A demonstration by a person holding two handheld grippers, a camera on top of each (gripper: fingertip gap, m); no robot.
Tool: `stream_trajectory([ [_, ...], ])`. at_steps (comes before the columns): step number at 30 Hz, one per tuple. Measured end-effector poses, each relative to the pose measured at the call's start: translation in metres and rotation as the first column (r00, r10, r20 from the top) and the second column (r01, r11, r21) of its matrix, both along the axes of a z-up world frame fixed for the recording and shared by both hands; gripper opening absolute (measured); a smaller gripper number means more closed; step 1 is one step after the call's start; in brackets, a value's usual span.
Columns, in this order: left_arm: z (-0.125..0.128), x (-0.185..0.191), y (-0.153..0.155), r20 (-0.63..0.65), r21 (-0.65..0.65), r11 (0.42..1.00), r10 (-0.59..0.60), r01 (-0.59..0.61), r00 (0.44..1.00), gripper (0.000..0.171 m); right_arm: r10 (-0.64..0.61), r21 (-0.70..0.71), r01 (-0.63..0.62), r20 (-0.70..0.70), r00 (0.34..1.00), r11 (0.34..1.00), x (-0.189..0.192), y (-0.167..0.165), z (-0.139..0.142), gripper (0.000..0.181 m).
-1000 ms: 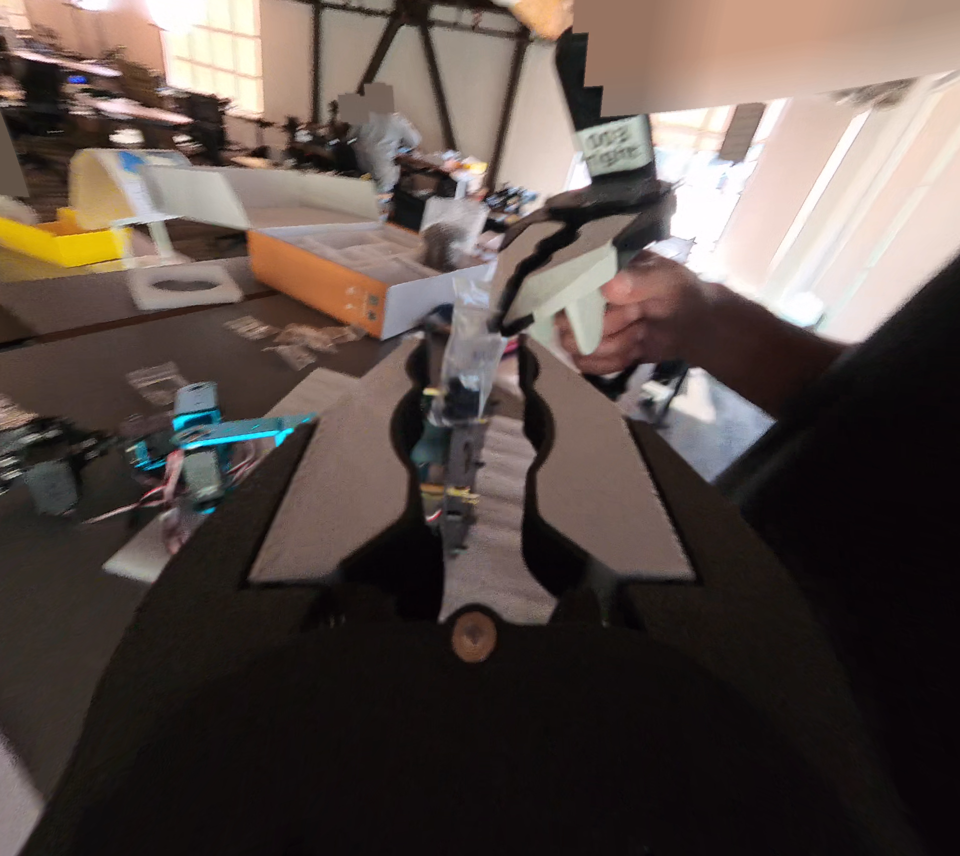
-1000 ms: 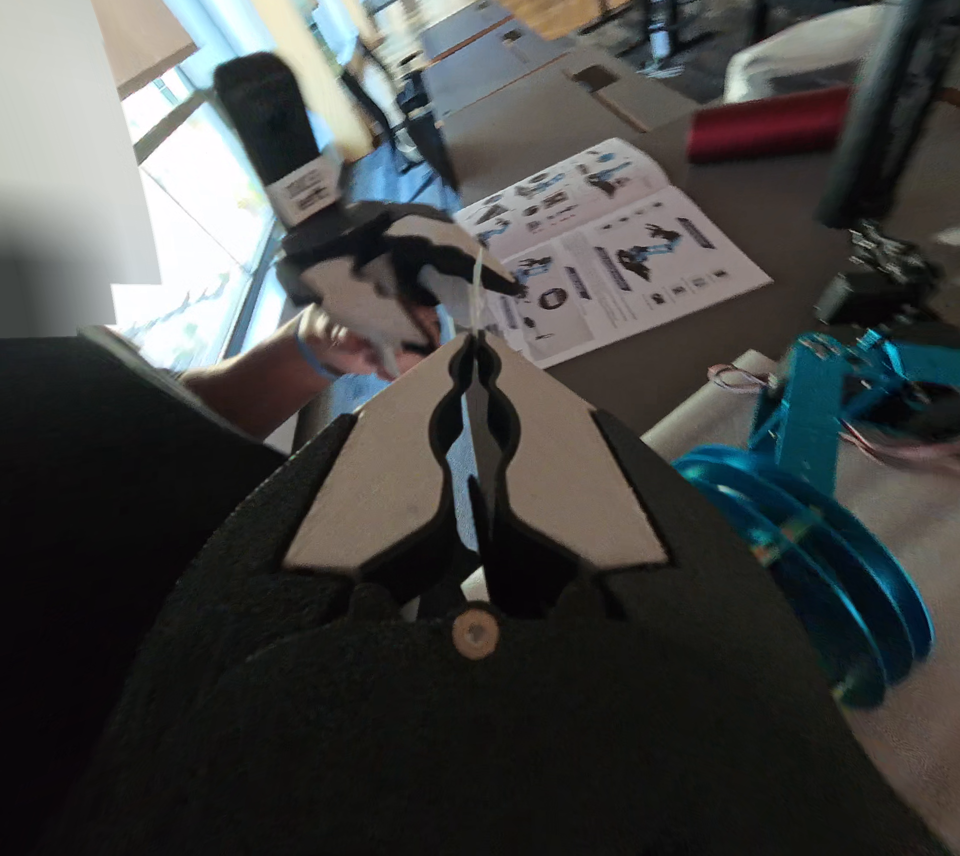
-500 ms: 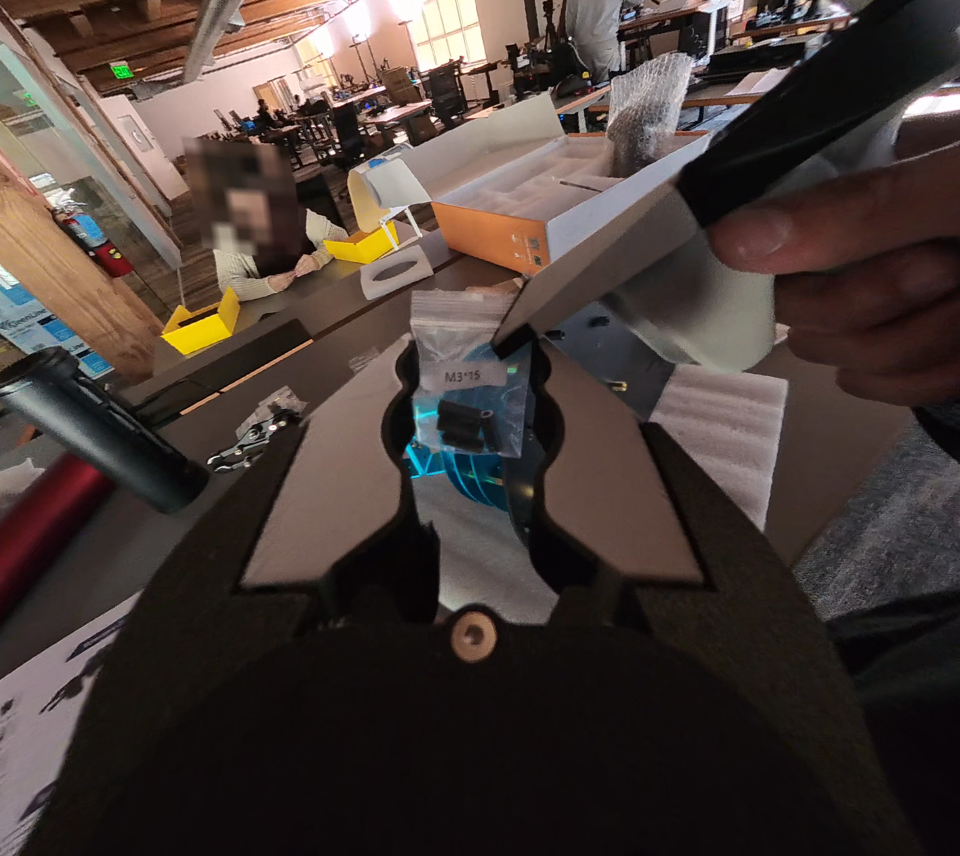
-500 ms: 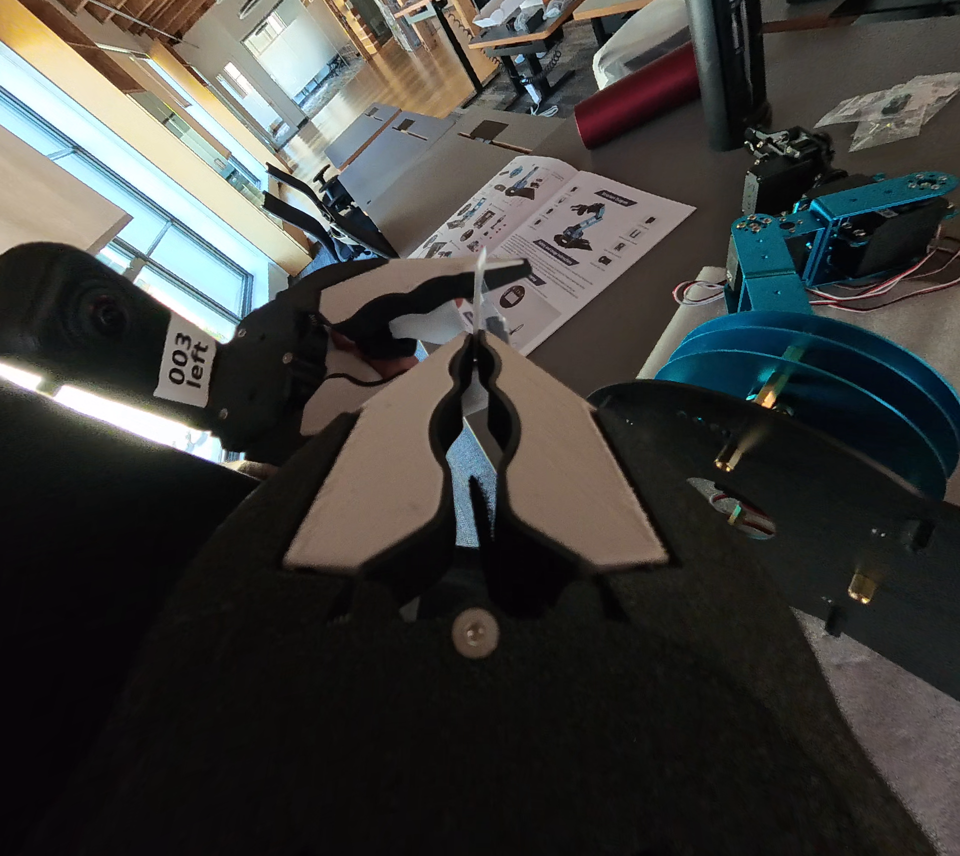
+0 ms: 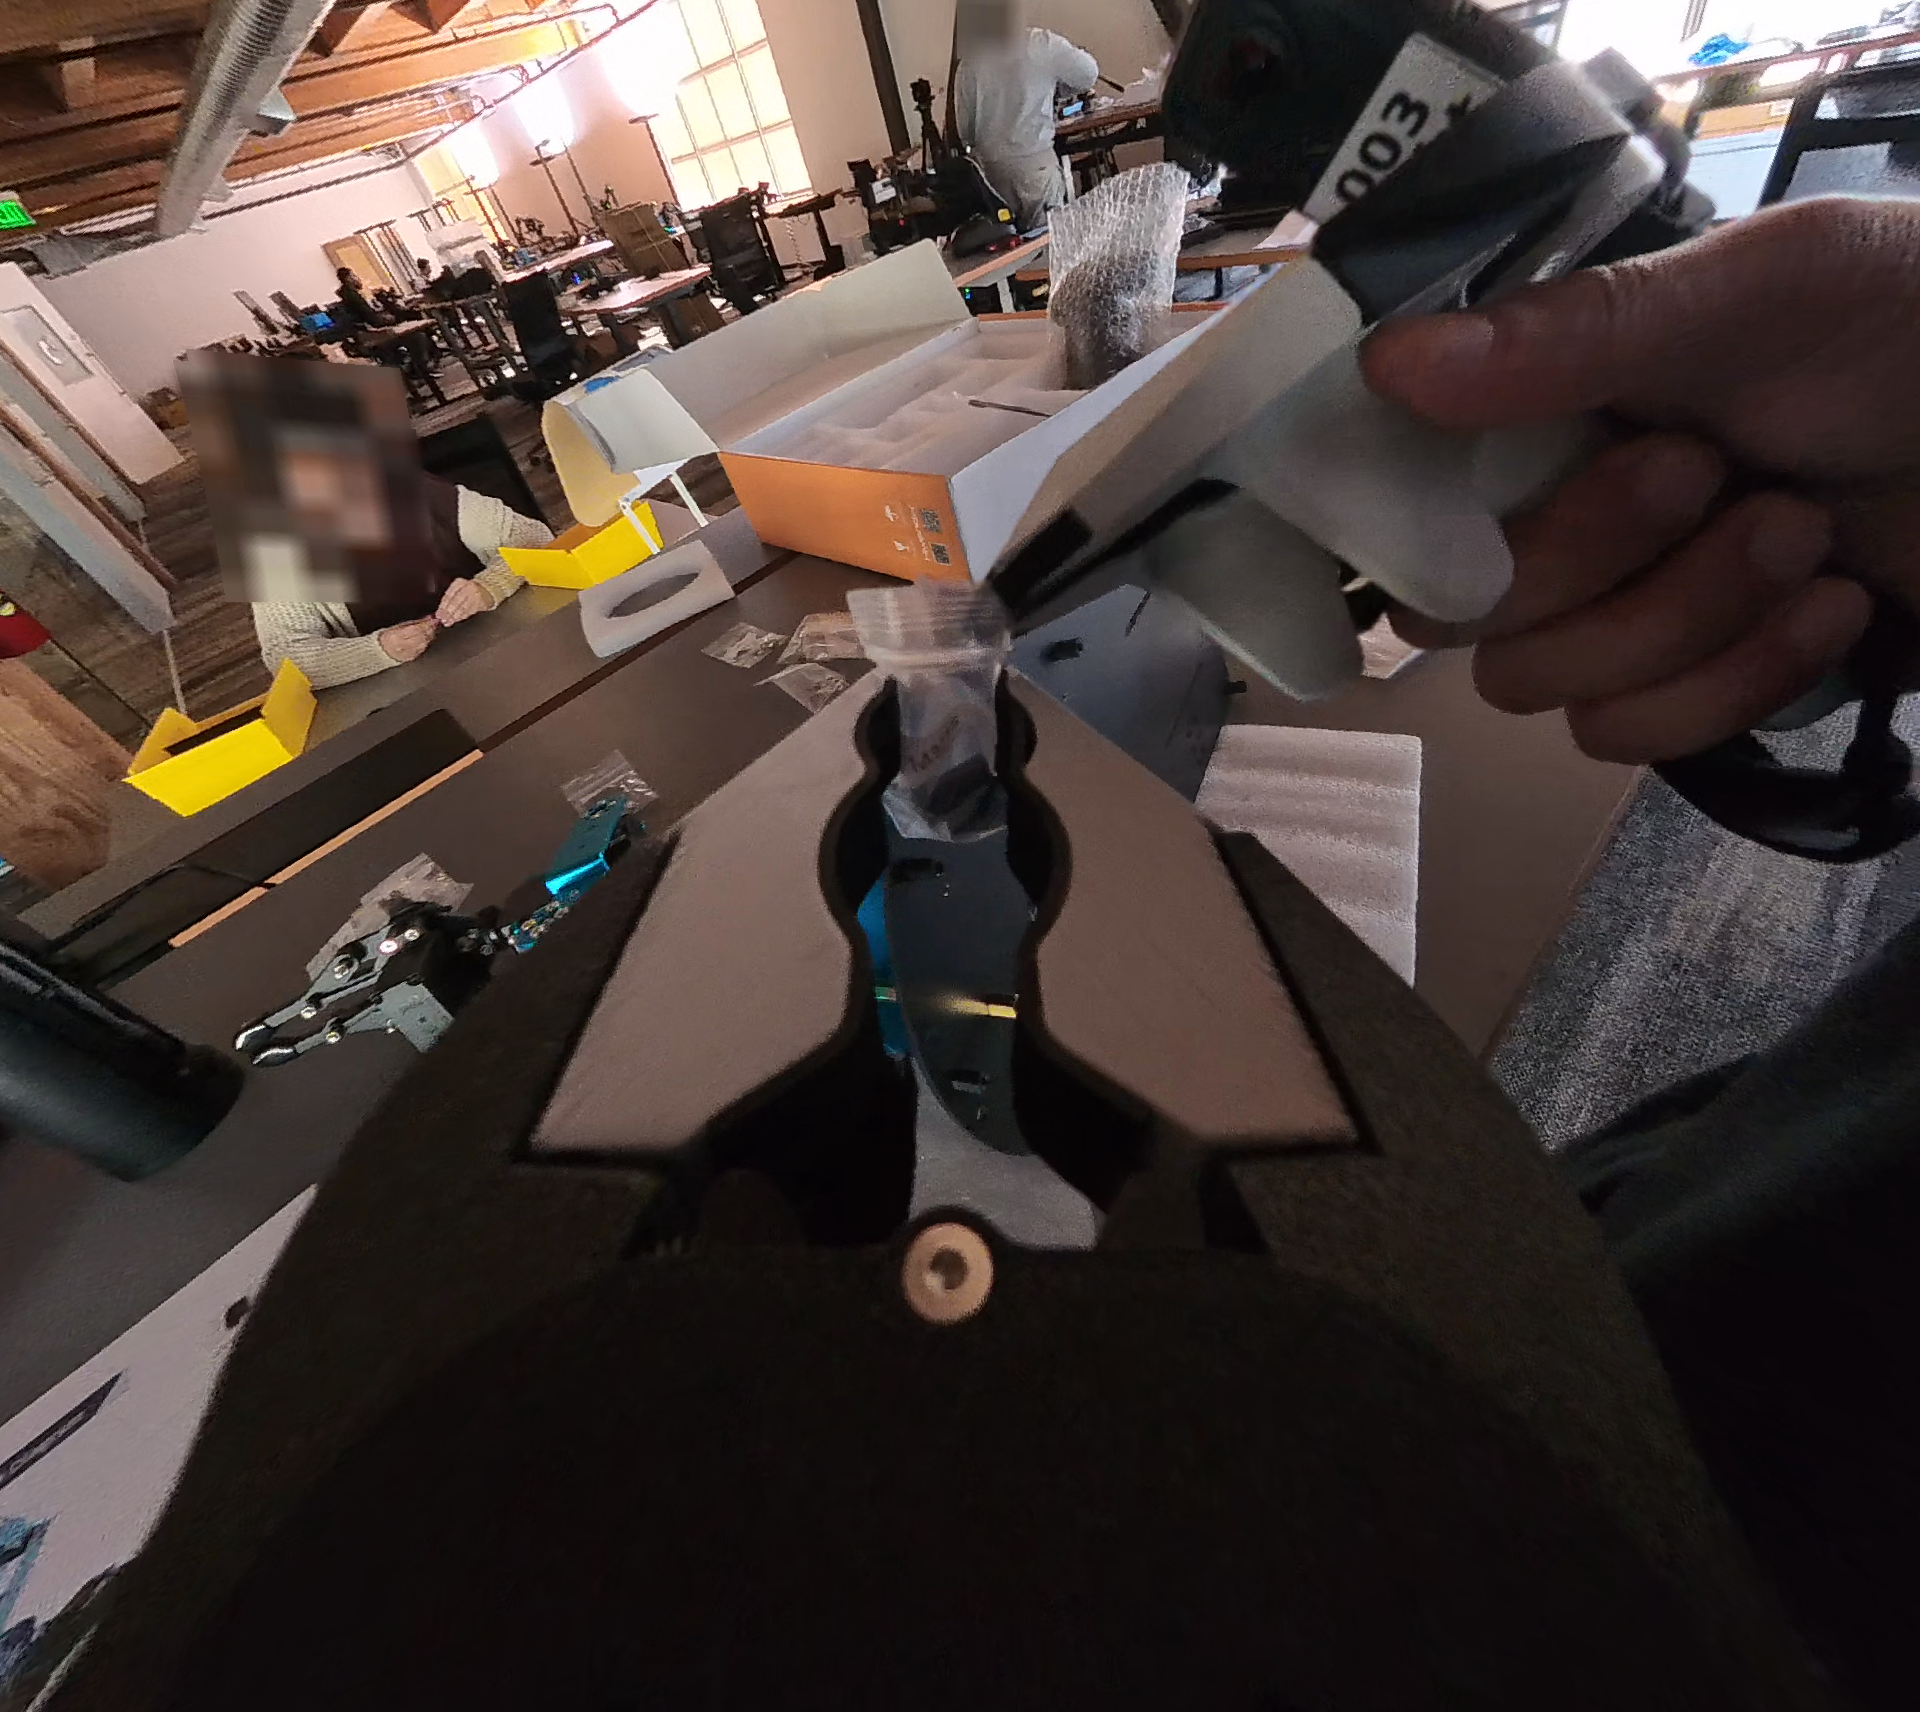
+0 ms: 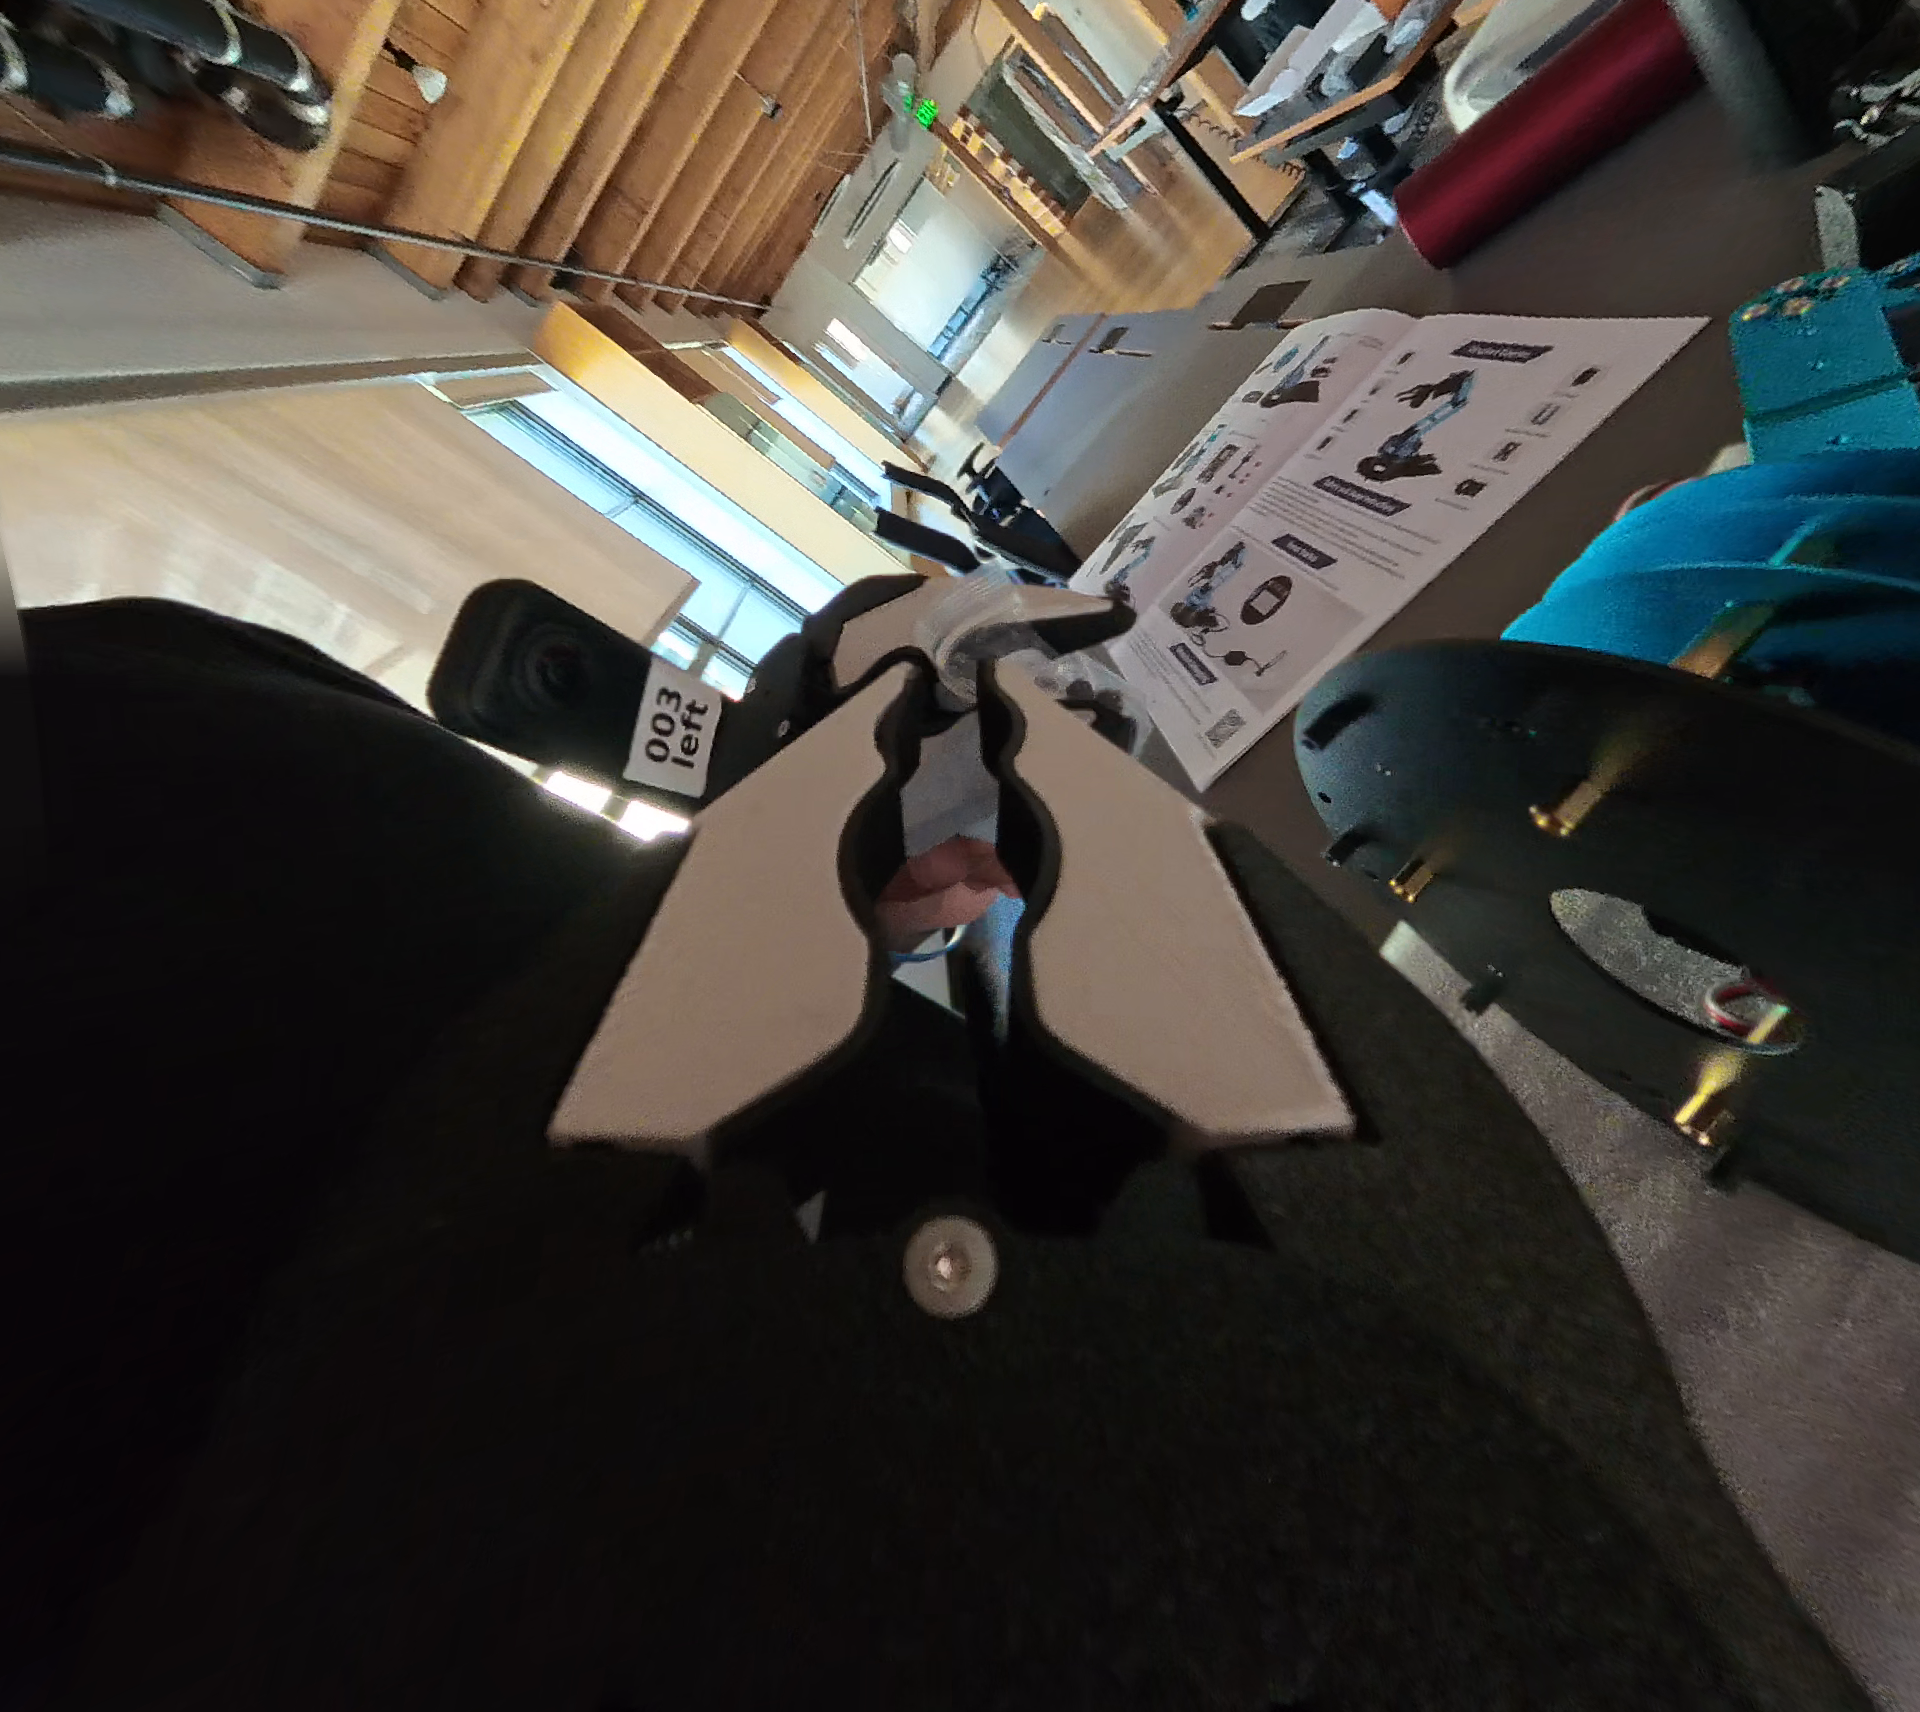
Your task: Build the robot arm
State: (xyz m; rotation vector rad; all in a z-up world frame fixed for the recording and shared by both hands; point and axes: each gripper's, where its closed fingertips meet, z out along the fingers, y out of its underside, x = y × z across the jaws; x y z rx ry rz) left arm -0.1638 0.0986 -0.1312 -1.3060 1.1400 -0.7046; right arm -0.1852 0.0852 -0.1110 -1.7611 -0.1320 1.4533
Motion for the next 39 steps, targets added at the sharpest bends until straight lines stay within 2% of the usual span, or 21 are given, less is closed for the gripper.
stream_trajectory([
  [4, -0.005, 0.006, -0.005, -0.023, 0.0, 0.999, -0.048, 0.048, 0.999, 0.014, 0.005, 0.021, -0.004, -0.063, 0.998, 1.0, 0.004, -0.002, 0.004, 0.007],
  [8, -0.008, 0.012, -0.016, -0.045, 0.0, 0.993, -0.12, 0.12, 0.992, 0.014, 0.024, 0.023, -0.023, -0.055, 0.998, 0.999, 0.003, -0.003, -0.001, 0.007],
  [10, -0.01, 0.014, -0.019, -0.056, 0.002, 0.99, -0.141, 0.141, 0.988, 0.014, 0.032, 0.032, -0.03, -0.064, 0.997, 0.999, 0.005, -0.004, 0.0, 0.0],
  [21, -0.015, 0.02, -0.022, -0.11, 0.051, 0.975, -0.211, 0.218, 0.971, 0.016, 0.043, -0.018, -0.047, -0.177, 0.983, 0.999, 0.015, -0.007, -0.005, 0.0],
  [24, -0.014, 0.018, -0.017, -0.105, -0.013, 0.98, -0.197, 0.197, 0.975, 0.034, -0.041, -0.046, 0.032, -0.212, 0.976, 0.998, 0.027, 0.0, -0.009, 0.0],
  [26, -0.007, 0.014, -0.016, -0.068, -0.068, 0.979, -0.196, 0.191, 0.978, 0.04, -0.087, -0.039, 0.081, -0.191, 0.978, 0.996, 0.035, 0.001, -0.011, 0.0],
  [30, 0.003, 0.01, -0.023, -0.003, -0.219, 0.956, -0.199, 0.194, 0.98, 0.039, -0.19, 0.01, 0.191, -0.029, 0.981, 0.982, 0.044, 0.002, -0.015, 0.0],
  [36, 0.029, 0.004, -0.018, 0.137, -0.386, 0.904, -0.138, 0.181, 0.981, 0.033, -0.336, 0.076, 0.329, 0.151, 0.93, 0.941, 0.059, 0.006, -0.018, 0.0],
  [38, 0.027, 0.007, -0.017, 0.139, -0.464, 0.863, -0.153, 0.201, 0.978, 0.026, -0.326, 0.077, 0.318, 0.146, 0.934, 0.945, 0.056, 0.004, -0.014, 0.0],
  [39, 0.022, 0.012, -0.022, 0.135, -0.527, 0.817, -0.191, 0.233, 0.972, 0.023, -0.314, 0.077, 0.306, 0.135, 0.94, 0.949, 0.052, 0.003, -0.011, 0.0],
])
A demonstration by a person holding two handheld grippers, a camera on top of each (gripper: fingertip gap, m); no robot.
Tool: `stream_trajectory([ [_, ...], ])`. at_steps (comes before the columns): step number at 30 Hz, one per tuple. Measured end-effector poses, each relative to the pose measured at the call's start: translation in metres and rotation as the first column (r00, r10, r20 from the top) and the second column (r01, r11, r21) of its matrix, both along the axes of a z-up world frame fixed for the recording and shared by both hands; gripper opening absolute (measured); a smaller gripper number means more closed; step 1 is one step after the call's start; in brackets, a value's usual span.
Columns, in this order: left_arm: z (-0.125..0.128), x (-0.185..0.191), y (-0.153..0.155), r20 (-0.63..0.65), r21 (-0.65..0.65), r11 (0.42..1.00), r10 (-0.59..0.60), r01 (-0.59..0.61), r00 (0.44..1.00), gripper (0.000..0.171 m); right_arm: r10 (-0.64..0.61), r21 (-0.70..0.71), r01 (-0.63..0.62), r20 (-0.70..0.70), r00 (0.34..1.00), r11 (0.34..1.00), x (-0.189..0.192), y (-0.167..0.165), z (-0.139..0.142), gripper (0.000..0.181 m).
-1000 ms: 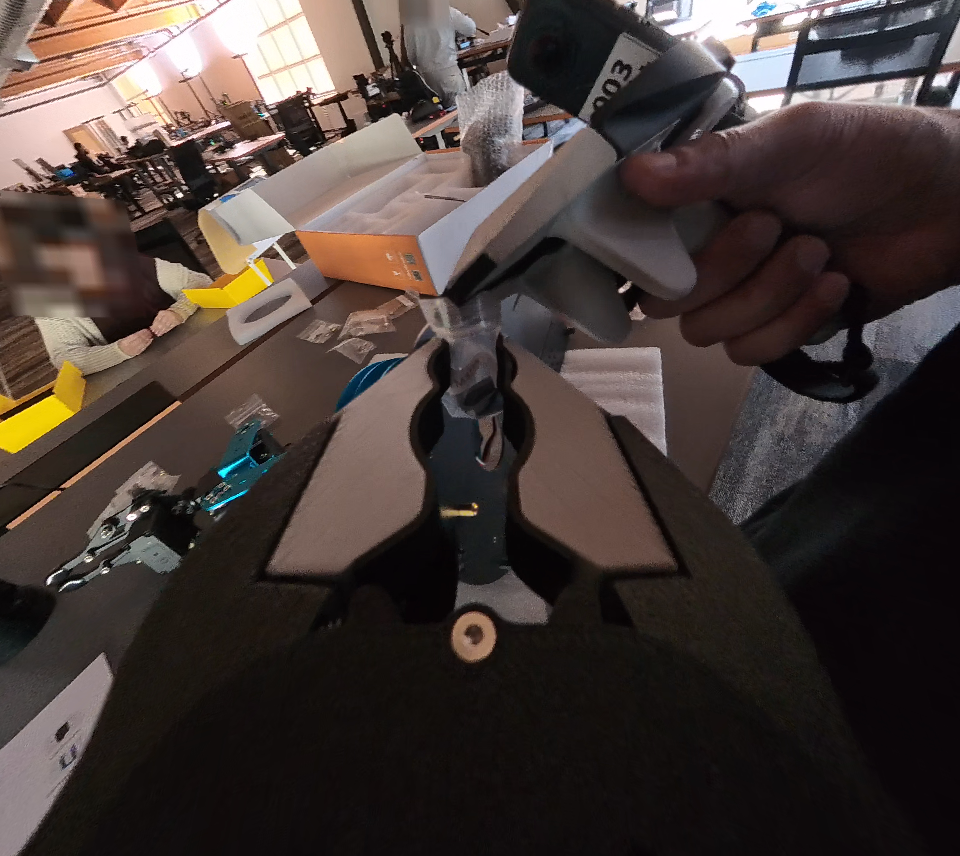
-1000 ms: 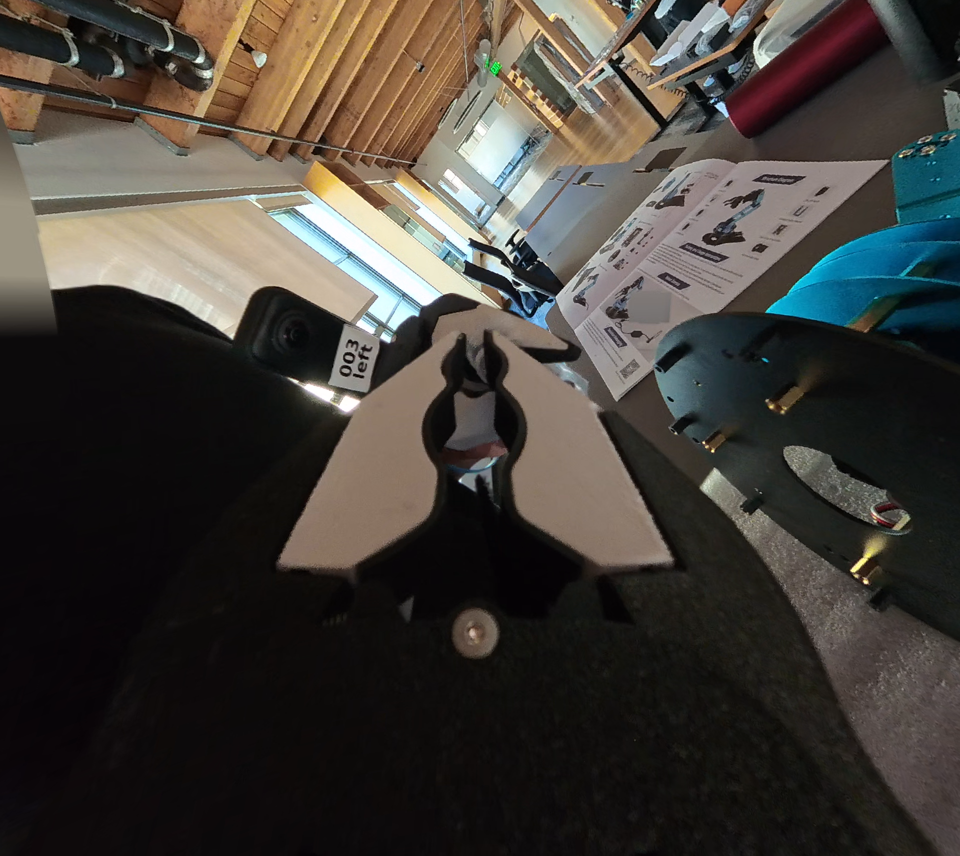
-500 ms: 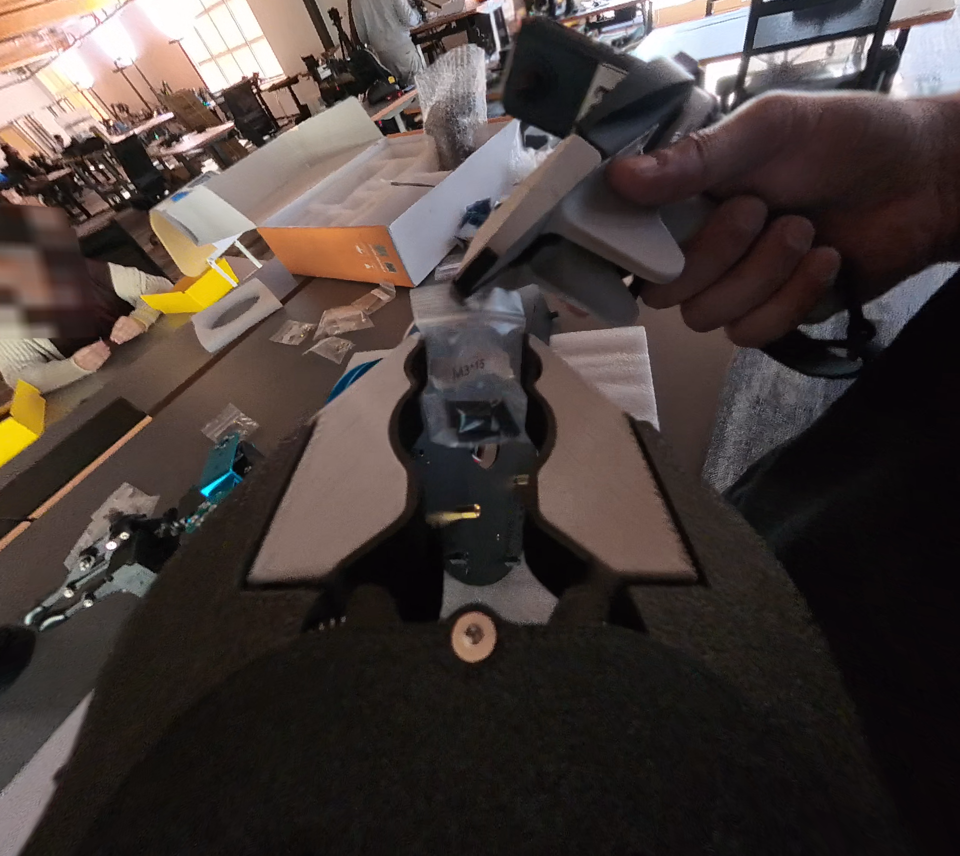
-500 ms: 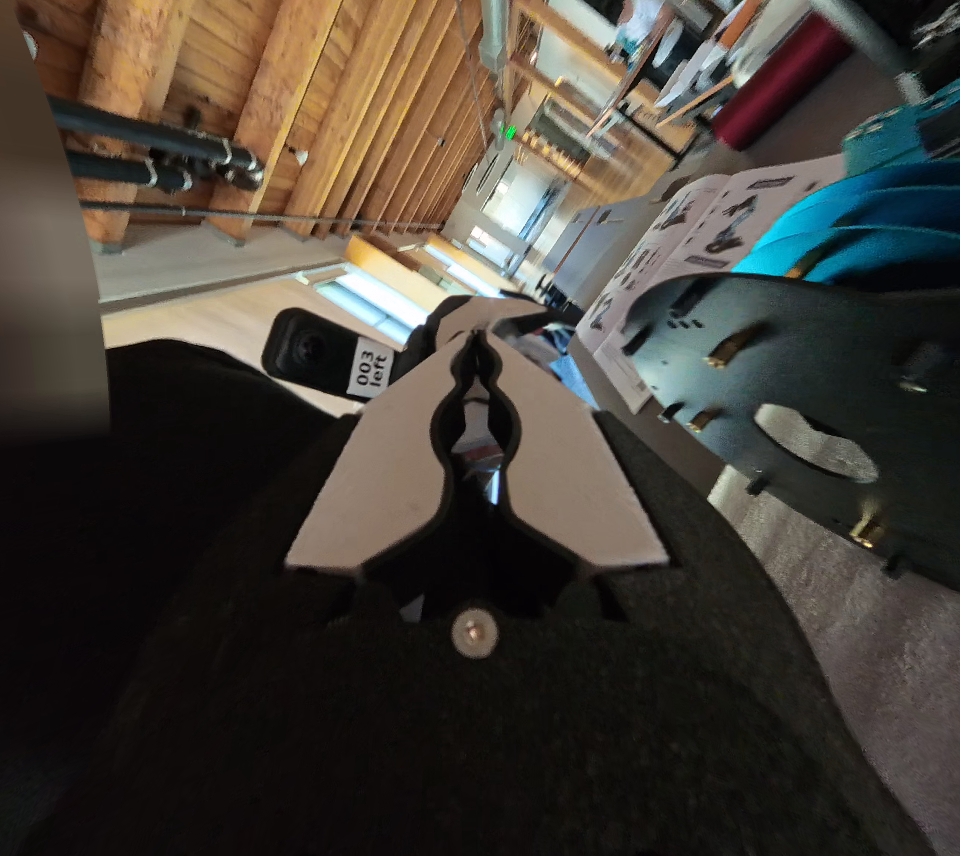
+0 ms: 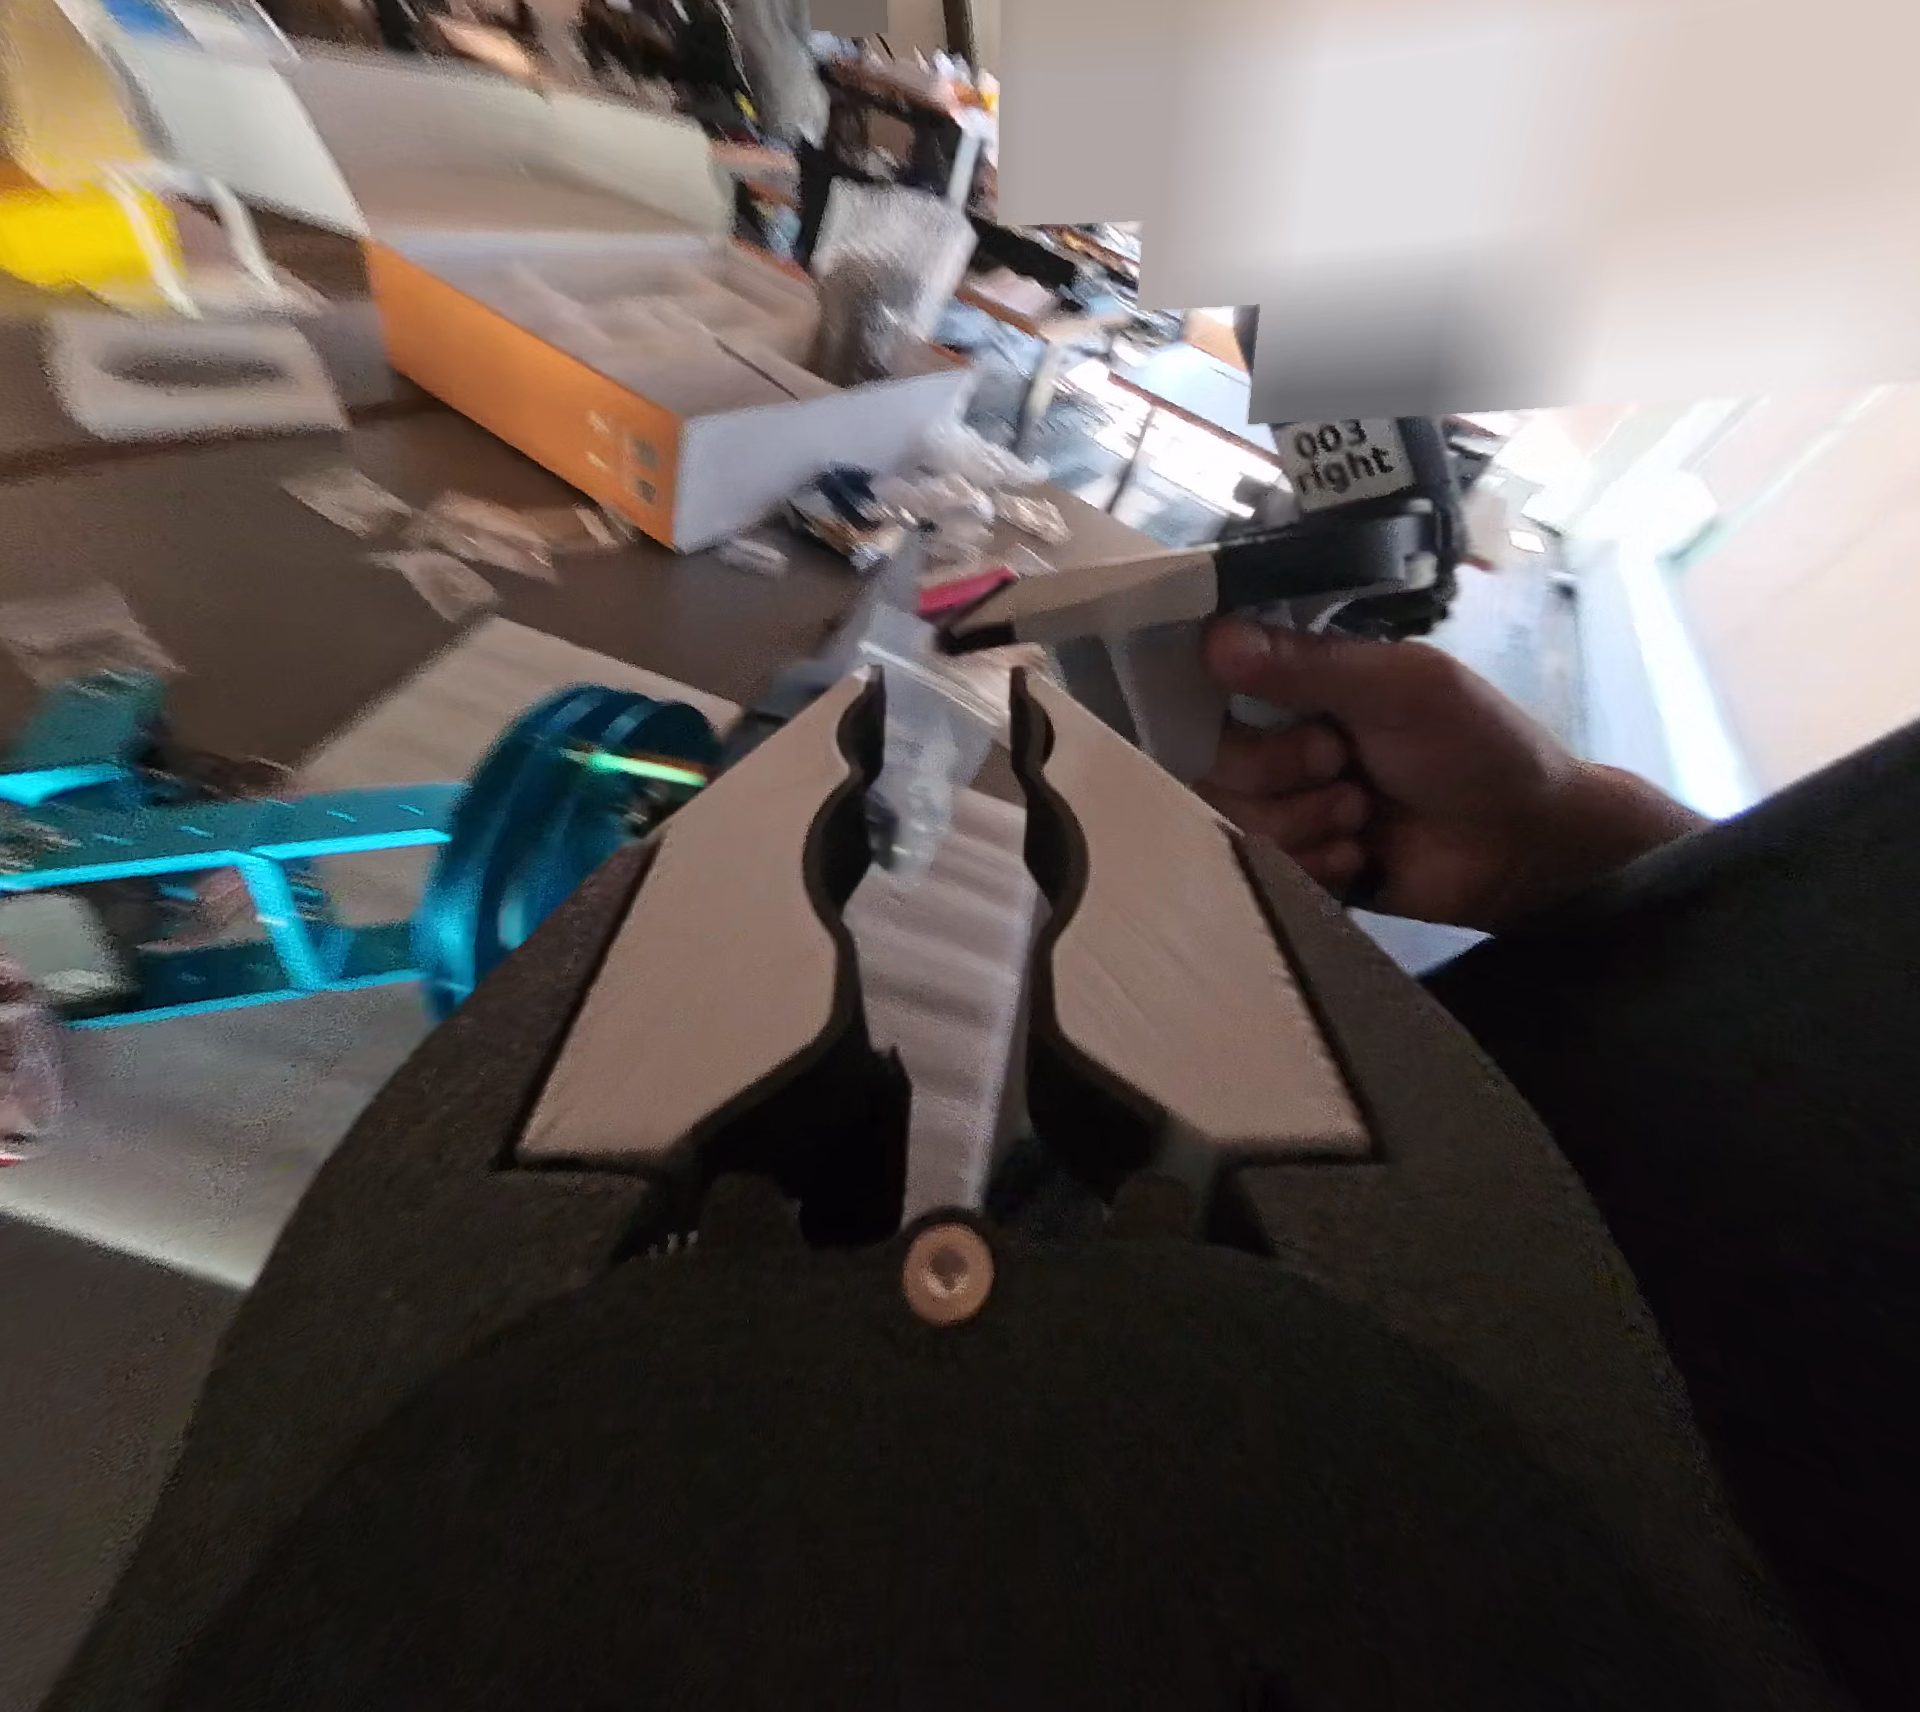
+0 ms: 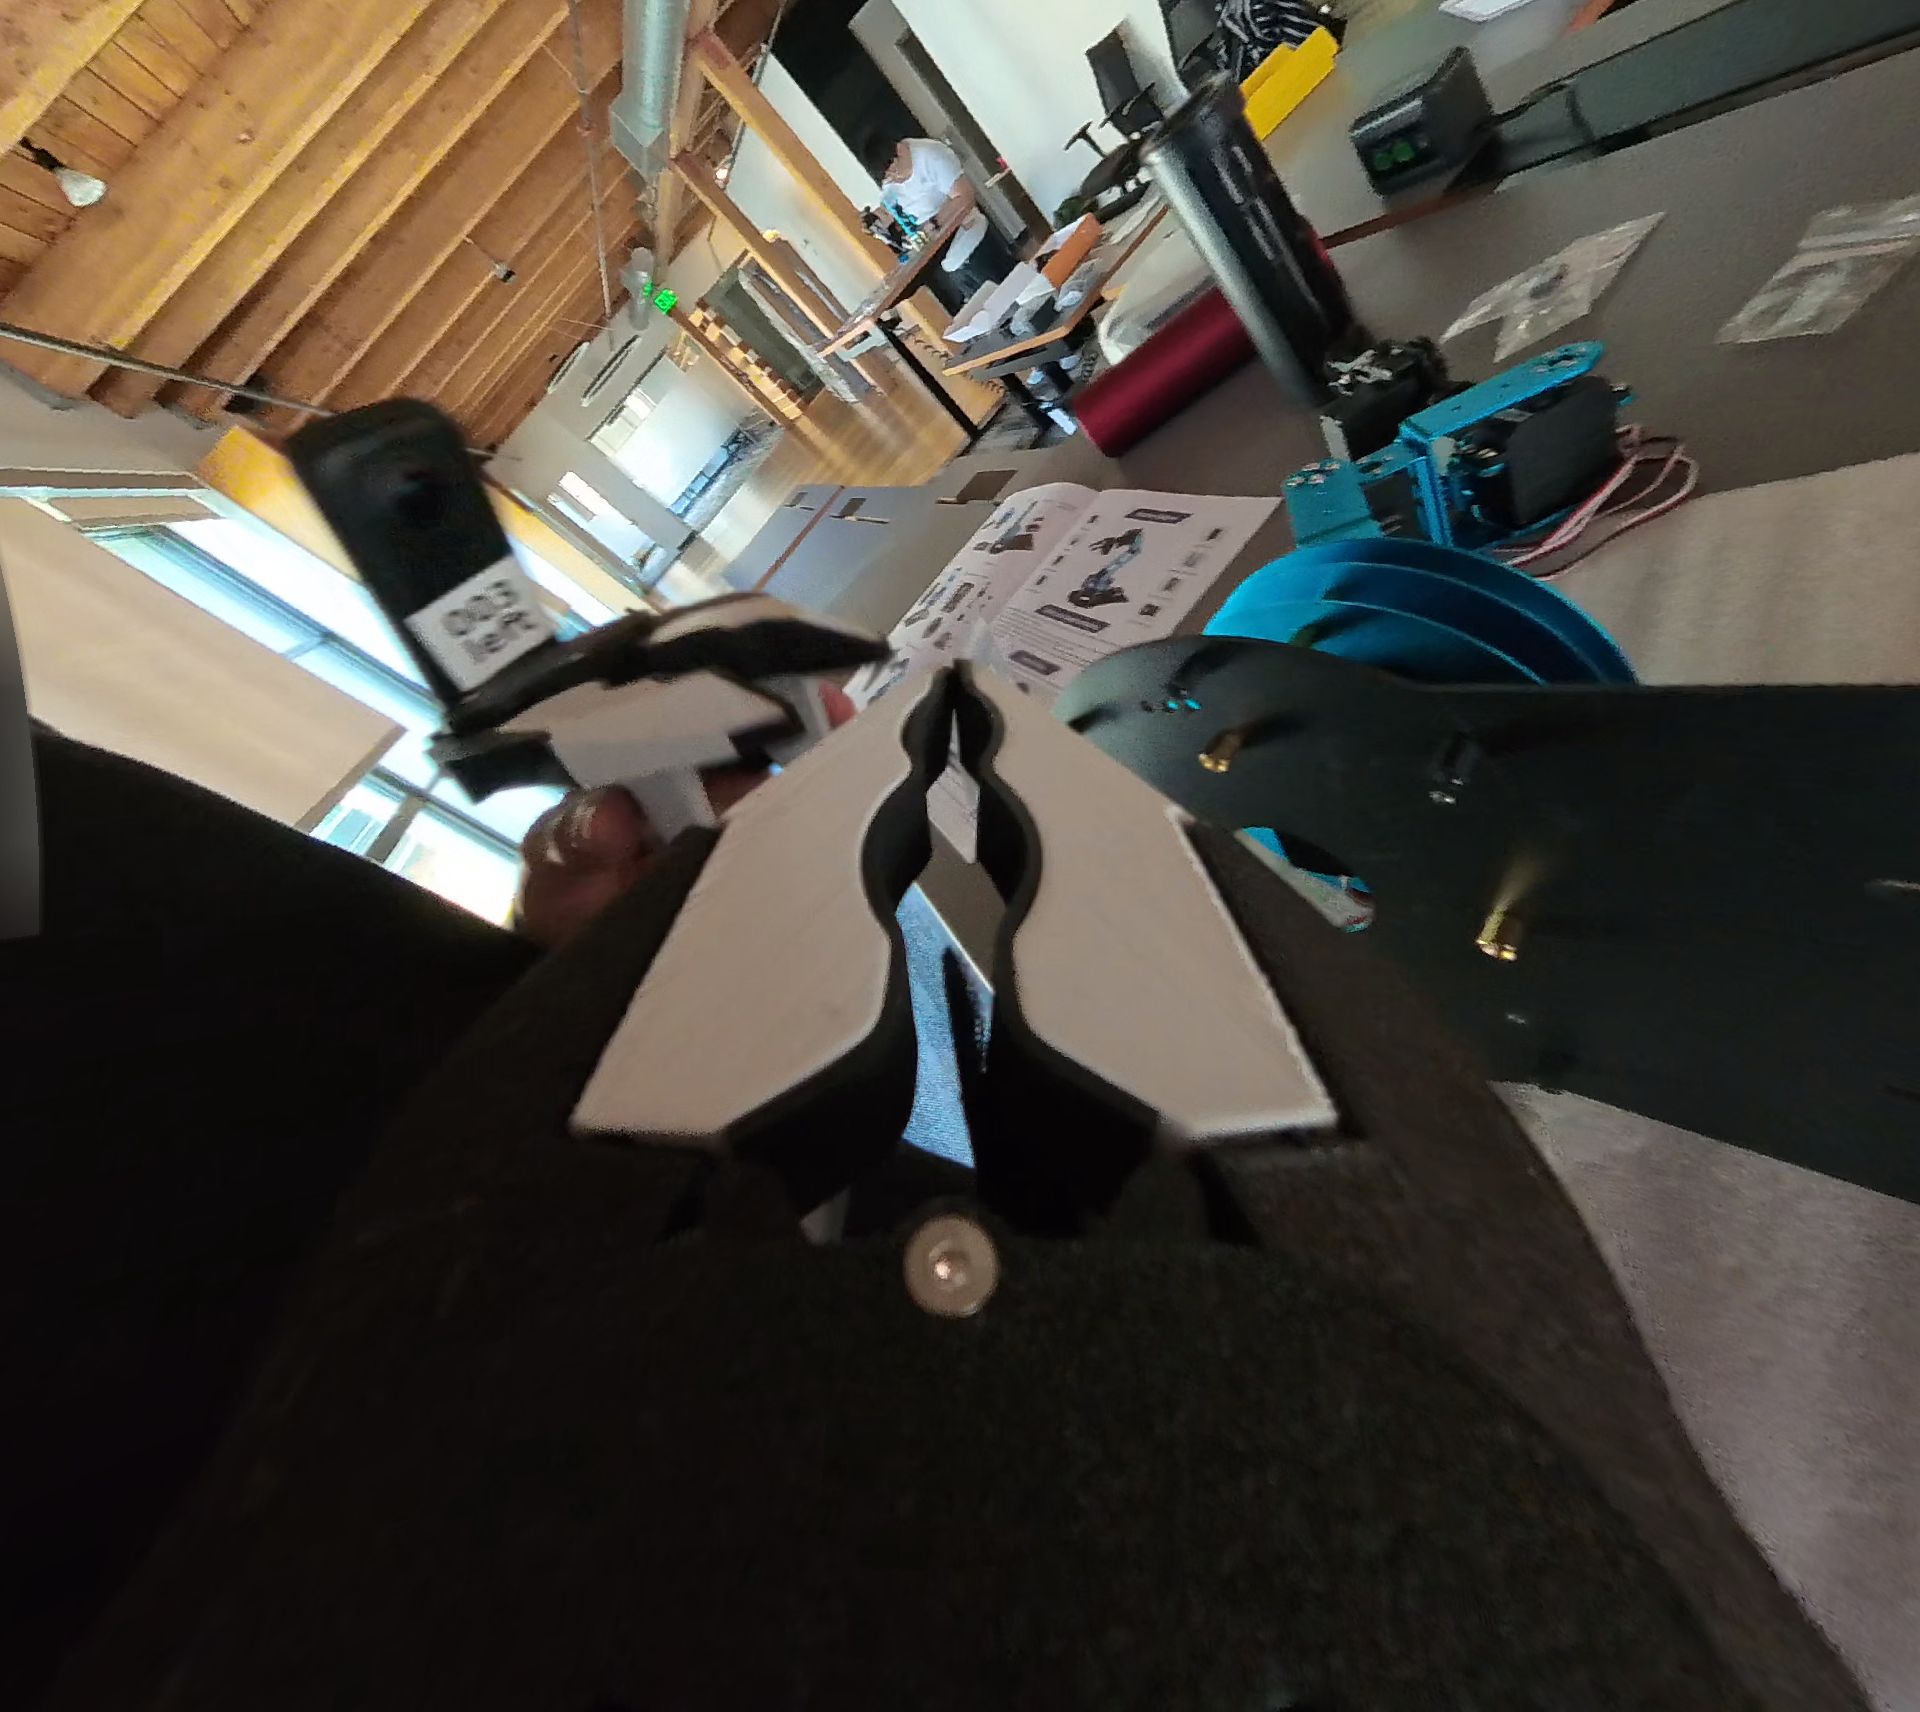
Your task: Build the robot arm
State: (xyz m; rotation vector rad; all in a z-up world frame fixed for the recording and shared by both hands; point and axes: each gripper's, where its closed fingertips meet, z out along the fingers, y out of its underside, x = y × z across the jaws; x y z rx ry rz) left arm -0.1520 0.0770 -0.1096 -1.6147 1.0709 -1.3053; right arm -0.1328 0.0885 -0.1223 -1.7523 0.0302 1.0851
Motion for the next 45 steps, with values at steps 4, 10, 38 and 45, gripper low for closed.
stream_trajectory([
  [4, -0.006, 0.012, -0.014, 0.042, -0.184, 0.974, -0.125, 0.13, 0.991, 0.023, 0.054, 0.006, -0.053, -0.065, 0.996, 0.999, -0.015, -0.004, 0.008, 0.0],
  [10, -0.007, 0.012, -0.017, 0.037, -0.127, 0.98, -0.147, 0.15, 0.988, 0.022, 0.136, 0.003, -0.14, -0.268, 0.954, 0.99, -0.029, -0.011, 0.012, 0.0],
  [38, 0.016, -0.005, -0.029, 0.275, -0.333, 0.822, -0.383, 0.462, 0.882, 0.012, 0.279, 0.123, -0.252, -0.509, 0.815, 0.96, -0.026, -0.015, 0.03, 0.0],
  [45, 0.013, -0.001, -0.029, 0.232, -0.298, 0.853, -0.372, 0.429, 0.899, 0.011, 0.264, 0.105, -0.244, -0.478, 0.837, 0.964, -0.027, -0.014, 0.026, 0.0],
])
